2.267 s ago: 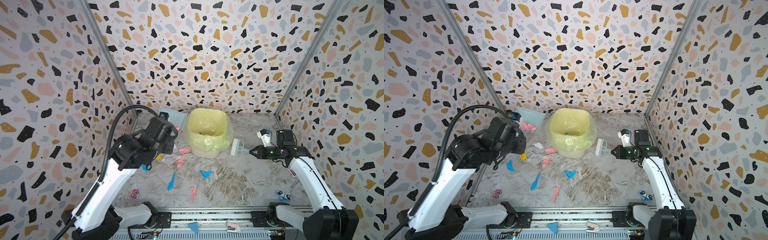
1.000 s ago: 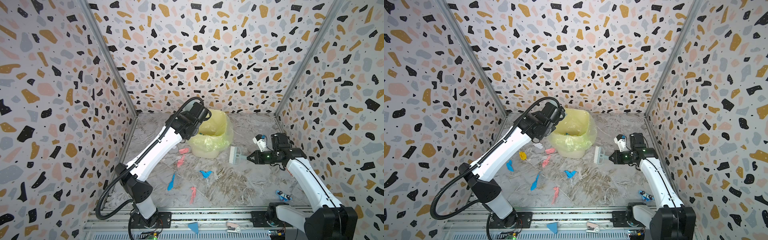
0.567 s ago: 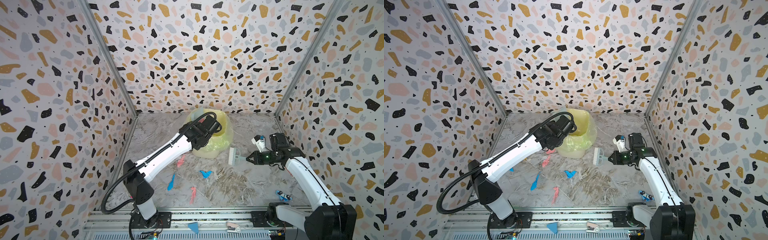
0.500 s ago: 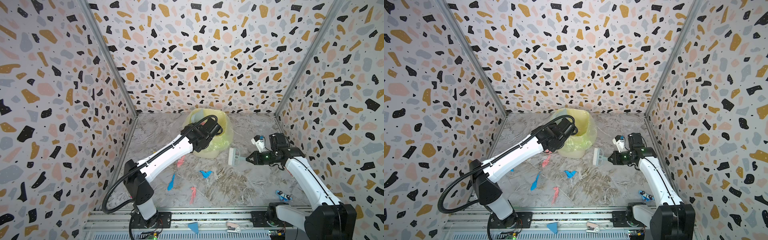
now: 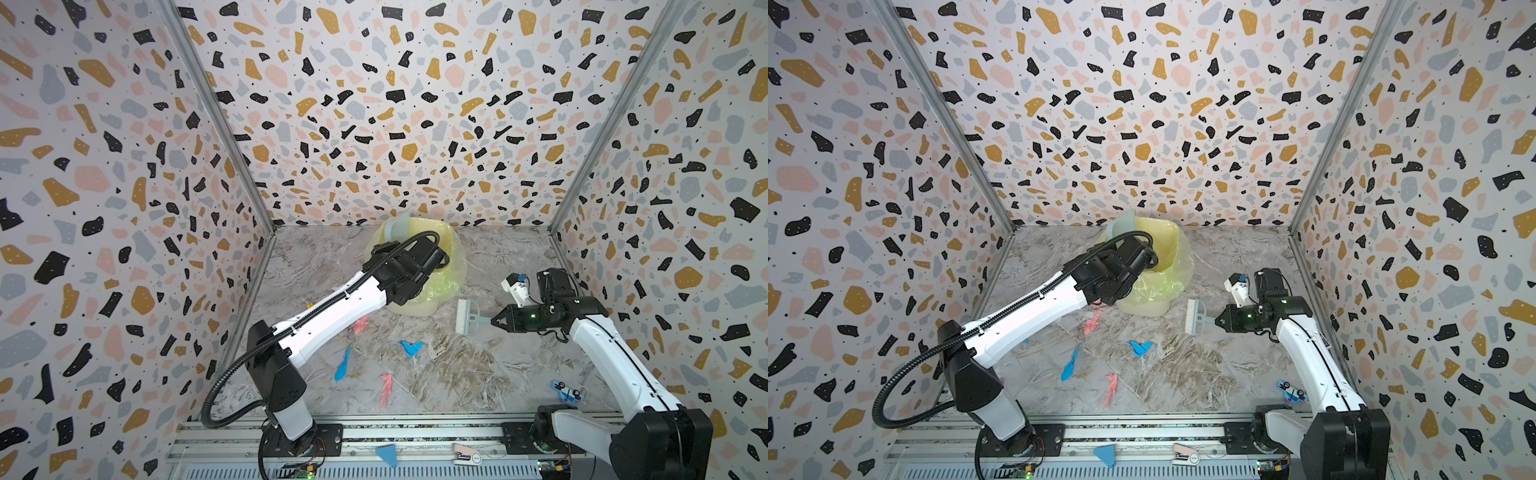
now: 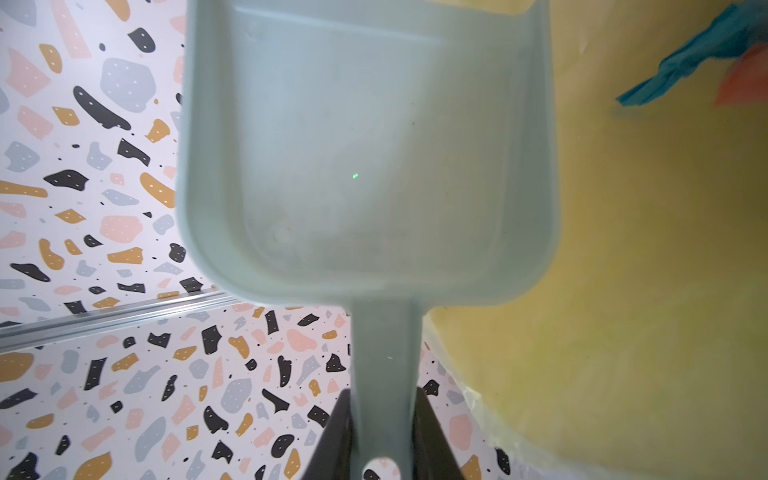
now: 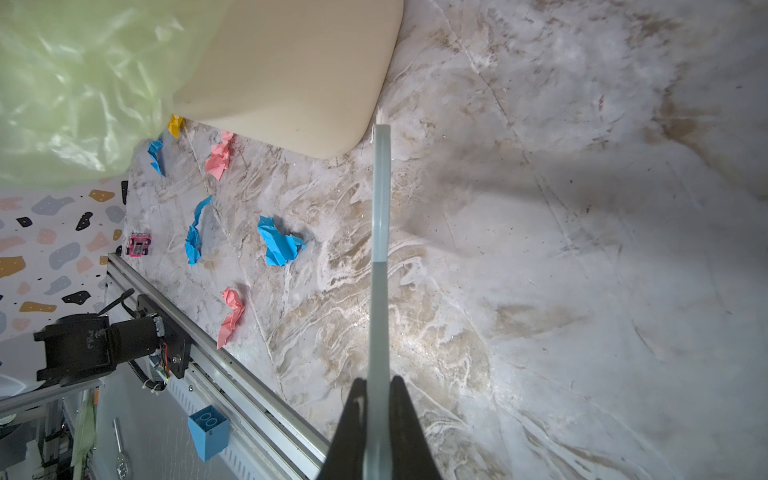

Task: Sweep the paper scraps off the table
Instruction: 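Lower the empty dustpan to the table while the right gripper brings the brush over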

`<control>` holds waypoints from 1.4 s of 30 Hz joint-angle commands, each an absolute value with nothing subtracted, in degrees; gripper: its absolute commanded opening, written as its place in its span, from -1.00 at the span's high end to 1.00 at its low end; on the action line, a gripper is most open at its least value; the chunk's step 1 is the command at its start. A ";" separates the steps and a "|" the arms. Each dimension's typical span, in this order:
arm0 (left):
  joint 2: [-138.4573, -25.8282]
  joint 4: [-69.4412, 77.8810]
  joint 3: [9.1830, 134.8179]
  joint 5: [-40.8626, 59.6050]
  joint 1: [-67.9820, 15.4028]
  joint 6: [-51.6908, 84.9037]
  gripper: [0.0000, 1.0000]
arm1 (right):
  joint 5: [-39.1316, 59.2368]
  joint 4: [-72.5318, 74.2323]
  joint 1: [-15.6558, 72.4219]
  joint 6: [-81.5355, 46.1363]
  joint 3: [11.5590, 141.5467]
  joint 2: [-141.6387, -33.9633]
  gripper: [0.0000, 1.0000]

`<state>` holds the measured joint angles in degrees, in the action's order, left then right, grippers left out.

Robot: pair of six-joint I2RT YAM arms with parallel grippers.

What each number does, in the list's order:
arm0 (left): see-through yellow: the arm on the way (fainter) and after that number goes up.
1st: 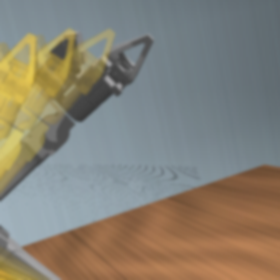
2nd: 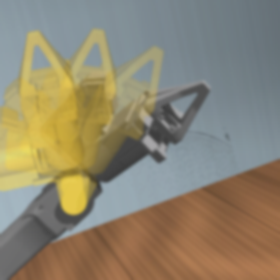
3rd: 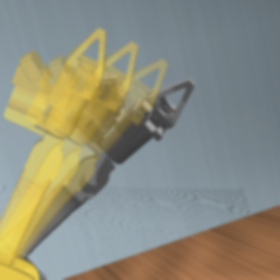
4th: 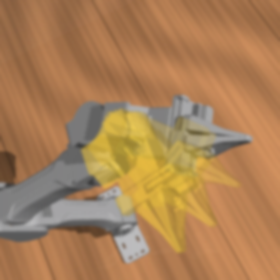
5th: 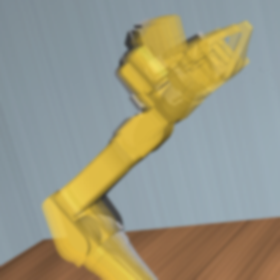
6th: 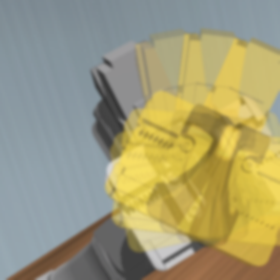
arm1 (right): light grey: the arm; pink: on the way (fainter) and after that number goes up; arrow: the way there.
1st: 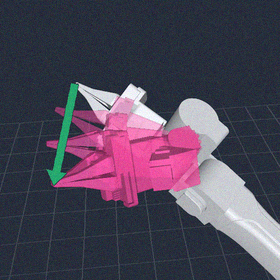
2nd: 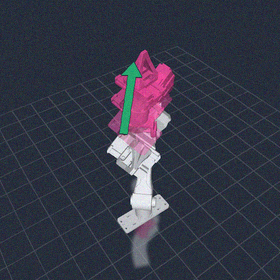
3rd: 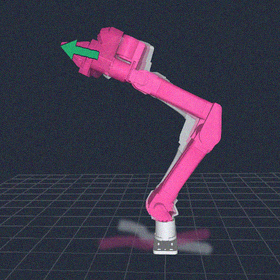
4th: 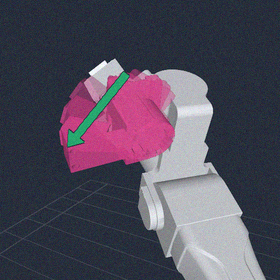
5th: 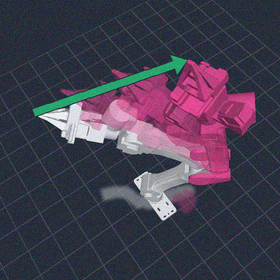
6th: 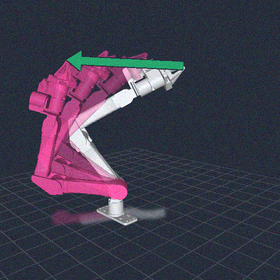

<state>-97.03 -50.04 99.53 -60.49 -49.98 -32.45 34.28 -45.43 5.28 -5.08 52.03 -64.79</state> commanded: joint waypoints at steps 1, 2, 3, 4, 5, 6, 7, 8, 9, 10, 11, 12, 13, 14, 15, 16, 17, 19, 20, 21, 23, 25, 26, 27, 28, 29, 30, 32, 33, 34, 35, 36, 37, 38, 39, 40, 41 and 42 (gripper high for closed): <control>-95.12 -50.45 105.41 -56.07 -50.30 -27.63 0.78 | 35.71 -46.95 5.60 -5.84 50.99 -61.69 1.00; -95.01 -51.14 106.70 -54.35 -50.27 -25.84 0.77 | 36.05 -47.22 5.62 -5.92 50.57 -60.93 1.00; -94.94 -52.00 107.82 -52.26 -50.36 -24.00 0.76 | 36.63 -47.43 5.90 -6.12 50.18 -60.16 1.00; -94.84 -52.63 108.32 -50.57 -50.36 -22.48 0.74 | 37.25 -47.61 6.27 -6.36 49.85 -59.43 1.00; -94.17 -52.97 108.38 -49.16 -50.50 -20.64 0.74 | 37.75 -47.64 6.90 -6.94 49.39 -58.66 1.00; -93.37 -53.37 108.14 -47.30 -50.64 -18.91 0.74 | 38.42 -47.73 7.90 -7.62 49.01 -57.94 1.00; -92.50 -53.37 107.72 -45.85 -50.73 -17.43 0.73 | 38.88 -47.74 9.08 -8.35 48.66 -57.48 1.00; -91.14 -53.27 106.86 -43.97 -50.72 -15.70 0.73 | 39.42 -47.39 10.89 -9.45 48.24 -56.89 1.00; -89.54 -52.97 105.83 -41.95 -50.73 -13.90 0.73 | 39.99 -46.57 12.86 -10.76 47.70 -56.15 1.00; -87.90 -52.60 104.72 -40.11 -50.85 -12.31 0.72 | 40.36 -45.30 15.20 -12.81 47.24 -55.48 1.00; -85.96 -52.03 103.18 -38.43 -50.86 -10.70 0.70 | 40.52 -43.35 17.84 -15.31 46.39 -54.56 1.00; -84.10 -51.87 101.92 -37.29 -50.95 -9.32 0.69 | 40.52 -41.45 20.12 -17.51 45.62 -54.05 1.00; -82.11 -51.90 100.37 -35.82 -50.94 -7.57 0.69 | 40.52 -38.98 22.66 -20.31 44.76 -53.59 1.00; -80.20 -52.11 99.00 -34.67 -50.95 -5.74 0.69 | 40.44 -36.31 25.05 -22.97 44.04 -53.32 1.00; -78.78 -52.22 97.42 -33.05 -51.04 -4.26 0.67 | 40.24 -33.76 27.13 -24.98 43.43 -53.27 1.00; -76.92 -52.54 95.66 -31.76 -51.00 -2.49 0.66 | 39.82 -30.72 29.35 -27.77 42.76 -53.27 1.00; -75.52 -53.23 94.00 -30.59 -51.08 -0.85 0.65 | 38.98 -27.78 31.45 -30.20 42.28 -53.31 1.00; -73.14 -54.73 90.61 -29.06 -51.30 1.76 0.63 | 37.88 -22.97 34.59 -33.58 41.84 -54.07 1.00; -71.92 -55.44 89.05 -28.46 -51.58 3.22 0.63 | 37.30 -20.84 35.85 -34.98 41.90 -54.69 1.00; -70.97 -56.03 87.81 -28.20 -51.80 4.17 0.62 | 37.11 -19.06 36.70 -36.08 41.88 -55.21 1.00; -68.57 -56.61 85.03 -27.06 -52.18 6.47 0.62 | 34.81 -16.05 38.53 -38.64 41.97 -56.64 1.00; -66.37 -55.92 82.39 -24.80 -52.28 8.27 0.61 | 32.96 -14.74 39.36 -40.33 42.26 -58.29 1.00; -65.44 -55.69 80.96 -23.45 -52.31 9.30 0.61 | 32.52 -13.87 39.73 -40.63 42.48 -59.26 1.00; -64.79 -55.64 79.90 -22.57 -52.30 10.10 0.60 | 31.76 -13.58 40.23 -40.97 42.89 -60.17 1.00; -64.10 -55.84 78.76 -21.69 -52.37 10.84 0.60 | 30.98 -13.67 40.62 -41.39 43.51 -61.43 1.00; -63.48 -56.34 77.57 -21.06 -52.35 11.73 0.60 | 30.33 -14.00 40.97 -41.80 44.15 -62.64 1.00; -62.86 -56.57 76.56 -20.35 -52.30 12.30 0.60 | 30.17 -13.95 41.27 -42.04 44.65 -63.50 1.00; -61.38 -55.92 73.99 -17.68 -52.36 13.67 0.60 | 29.57 -13.35 42.04 -43.06 45.24 -65.35 1.00; -60.88 -55.91 73.14 -16.65 -52.37 14.38 0.60 | 29.61 -12.85 42.25 -43.52 45.26 -66.05 1.00; -60.33 -56.12 72.20 -15.79 -52.36 14.95 0.60 | 29.74 -11.98 42.44 -44.37 45.26 -66.73 1.00; -59.82 -56.33 71.19 -15.20 -52.31 15.51 0.60 | 29.96 -11.19 42.58 -45.00 45.18 -67.49 1.00; -59.31 -56.34 70.27 -14.74 -52.30 16.01 0.60 | 30.18 -10.61 42.70 -45.50 45.18 -68.15 1.00; -58.69 -56.10 69.33 -14.12 -52.36 16.58 0.60 | 30.40 -10.14 42.93 -46.08 45.22 -68.91 1.00; -57.96 -55.64 68.27 -13.41 -52.34 17.23 0.60 | 30.41 -10.04 43.24 -46.48 45.31 -69.81 1.00; -57.45 -55.15 67.32 -12.65 -52.37 17.70 0.59 | 30.41 -10.34 43.41 -46.71 45.41 -70.58 1.00; -56.98 -54.61 66.26 -12.00 -52.31 18.23 0.59 | 30.37 -11.01 43.49 -46.76 45.73 -71.43 1.00; -56.44 -53.95 65.00 -11.26 -52.38 18.76 0.59 | 30.12 -11.84 43.43 -46.75 45.95 -71.92 1.00; -56.03 -53.35 64.07 -10.72 -52.39 19.13 0.59 | 29.45 -12.82 43.42 -46.76 46.07 -72.22 1.00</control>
